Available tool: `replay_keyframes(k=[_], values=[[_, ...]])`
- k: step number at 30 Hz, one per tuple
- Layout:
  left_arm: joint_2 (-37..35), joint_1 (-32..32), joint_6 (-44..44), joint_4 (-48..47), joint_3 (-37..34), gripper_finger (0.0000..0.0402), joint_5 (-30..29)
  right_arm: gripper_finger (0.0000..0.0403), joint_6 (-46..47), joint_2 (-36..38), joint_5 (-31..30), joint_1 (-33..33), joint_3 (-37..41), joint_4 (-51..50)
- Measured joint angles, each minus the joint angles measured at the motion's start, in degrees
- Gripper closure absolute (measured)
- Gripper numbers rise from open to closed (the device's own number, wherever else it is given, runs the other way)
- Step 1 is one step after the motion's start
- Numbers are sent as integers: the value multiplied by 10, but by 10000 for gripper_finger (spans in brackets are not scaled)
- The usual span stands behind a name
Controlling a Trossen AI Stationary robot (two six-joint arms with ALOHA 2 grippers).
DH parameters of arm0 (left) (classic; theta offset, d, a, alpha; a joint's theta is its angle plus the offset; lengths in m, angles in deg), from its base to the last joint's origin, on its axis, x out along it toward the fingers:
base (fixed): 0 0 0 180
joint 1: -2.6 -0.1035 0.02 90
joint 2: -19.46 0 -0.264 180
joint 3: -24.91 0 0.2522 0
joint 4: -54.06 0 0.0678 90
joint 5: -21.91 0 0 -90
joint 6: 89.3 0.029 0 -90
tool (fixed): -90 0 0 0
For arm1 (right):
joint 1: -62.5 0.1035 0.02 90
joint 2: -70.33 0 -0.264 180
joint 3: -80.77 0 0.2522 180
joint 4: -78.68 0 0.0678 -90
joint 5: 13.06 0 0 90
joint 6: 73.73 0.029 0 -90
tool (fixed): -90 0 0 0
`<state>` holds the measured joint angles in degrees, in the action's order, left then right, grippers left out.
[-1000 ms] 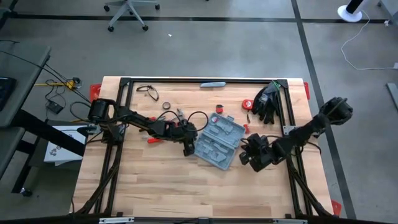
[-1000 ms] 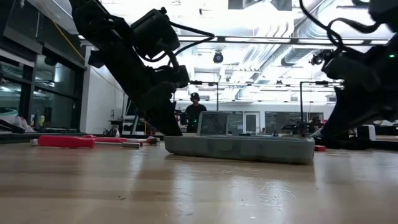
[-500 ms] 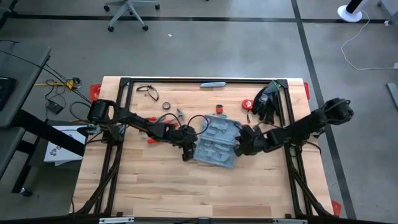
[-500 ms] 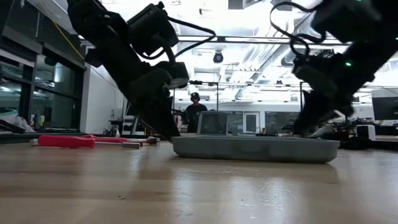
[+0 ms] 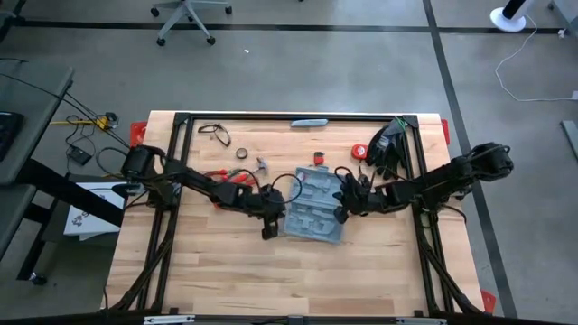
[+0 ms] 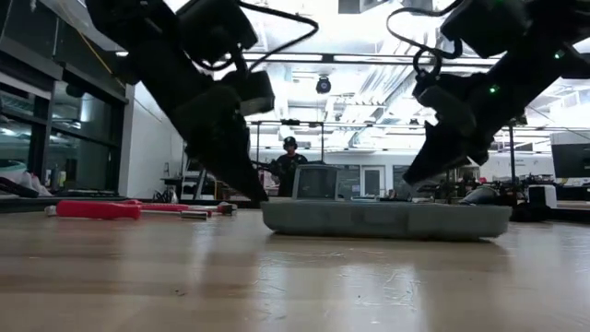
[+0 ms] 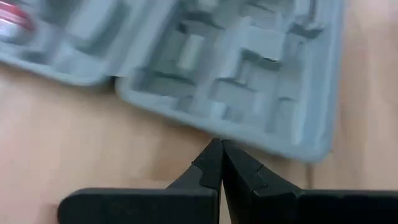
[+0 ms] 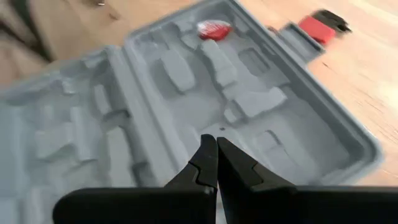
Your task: Prefit tool cases
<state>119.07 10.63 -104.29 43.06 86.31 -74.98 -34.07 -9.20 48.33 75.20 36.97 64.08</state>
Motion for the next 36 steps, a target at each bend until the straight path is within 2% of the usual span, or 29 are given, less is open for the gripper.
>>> replay_keyframes(k=[5,10,13,17,24,27,31,36], values=[[-60,-23,31,-61,0,402,-68,403,-42,0,-14,15,0,21],[-120,-65,41,-165,0,401,-147,403,-57,0,-74,36,0,20],[-128,-104,32,-207,0,392,-158,403,-57,0,-100,47,0,19],[-113,-157,52,-217,0,359,-98,403,-57,0,-115,55,0,13],[-88,-227,111,-249,0,272,-3,402,-51,0,-116,57,6,16],[-82,-245,128,-257,0,244,7,402,-31,0,-114,57,36,42],[-74,-267,138,-258,0,218,15,402,12,0,-103,58,85,103],[-73,-293,161,-257,0,206,64,402,38,0,-93,69,124,168]])
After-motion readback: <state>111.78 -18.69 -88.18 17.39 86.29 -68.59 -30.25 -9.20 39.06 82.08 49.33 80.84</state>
